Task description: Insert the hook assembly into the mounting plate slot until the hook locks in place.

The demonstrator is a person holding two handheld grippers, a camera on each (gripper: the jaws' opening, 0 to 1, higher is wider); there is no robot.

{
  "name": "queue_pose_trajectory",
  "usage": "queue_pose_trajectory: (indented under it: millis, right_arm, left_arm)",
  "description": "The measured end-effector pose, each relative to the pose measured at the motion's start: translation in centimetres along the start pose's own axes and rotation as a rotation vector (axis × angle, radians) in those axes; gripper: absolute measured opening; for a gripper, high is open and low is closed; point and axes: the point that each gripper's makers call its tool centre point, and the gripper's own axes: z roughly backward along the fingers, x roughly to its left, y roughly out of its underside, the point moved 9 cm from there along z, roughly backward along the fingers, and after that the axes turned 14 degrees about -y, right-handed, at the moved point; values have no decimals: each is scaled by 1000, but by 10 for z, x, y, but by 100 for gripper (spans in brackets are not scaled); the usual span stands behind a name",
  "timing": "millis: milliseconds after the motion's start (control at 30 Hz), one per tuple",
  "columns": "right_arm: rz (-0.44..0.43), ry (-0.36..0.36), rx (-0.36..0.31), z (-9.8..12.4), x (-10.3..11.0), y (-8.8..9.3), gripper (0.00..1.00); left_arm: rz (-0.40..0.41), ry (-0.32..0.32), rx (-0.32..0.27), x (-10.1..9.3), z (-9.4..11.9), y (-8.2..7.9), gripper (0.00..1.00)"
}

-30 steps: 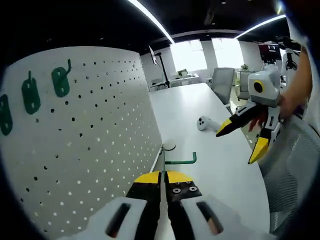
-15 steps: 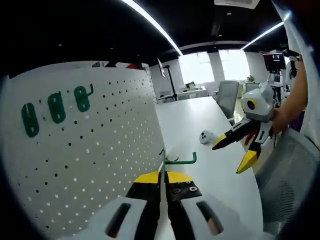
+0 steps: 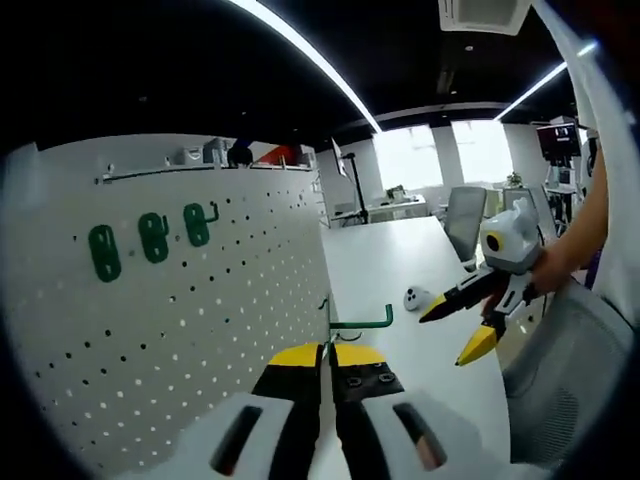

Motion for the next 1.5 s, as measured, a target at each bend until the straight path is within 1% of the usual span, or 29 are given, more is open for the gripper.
queue_pose_trajectory:
  millis: [67, 133, 167, 267, 433, 667, 733, 867, 900, 1000, 1033, 1133, 1167, 1300, 1500]
  right_arm:
    - [0, -2, -1, 0, 0, 0, 64]
    - [4, -1, 5, 0, 0, 0, 63]
    - [0, -3, 3, 0, 1, 0, 63]
    - [1, -4, 6, -1, 0, 1, 63]
    - [3, -6, 7, -1, 1, 1, 63]
    - [4, -10, 4, -1, 1, 0, 63]
    - [15, -22, -22, -1, 3, -4, 64]
    - [55, -75, -118, -1, 11, -20, 63]
    - [58, -81, -131, -1, 12, -22, 62]
    - [82, -128, -229, -1, 20, -36, 59]
    - [85, -141, -246, 0, 23, -39, 58]
    - [96, -191, -332, -1, 32, -51, 59]
    - [87, -203, -337, -1, 34, -53, 59]
    - [102, -218, -362, -3, 39, -60, 57]
    - [96, -228, -356, -10, 41, -63, 54]
  left_arm:
    - [9, -4, -14, -2, 4, -1, 2]
    - [-3, -3, -15, -5, 7, -1, 2]
    - [14, -6, -15, -4, 8, -1, 3]
    - [25, -18, -22, -4, 12, -1, 3]
    - [38, -26, -23, -5, 17, 0, 3]
    - [43, -37, -20, -4, 19, 0, 3]
    - [43, -39, -17, -3, 19, 1, 3]
    - [48, -46, -19, -3, 19, 1, 3]
    - [49, -47, -20, -3, 19, 1, 3]
    - [45, -52, -19, -4, 20, 2, 3]
    - [48, -54, -20, -3, 20, 2, 3]
    - [50, -60, -21, -2, 21, 2, 3]
    - [49, -65, -22, -2, 22, 3, 3]
    - [55, -74, -24, -1, 24, 4, 3]
    - [59, -82, -27, 0, 25, 3, 3]
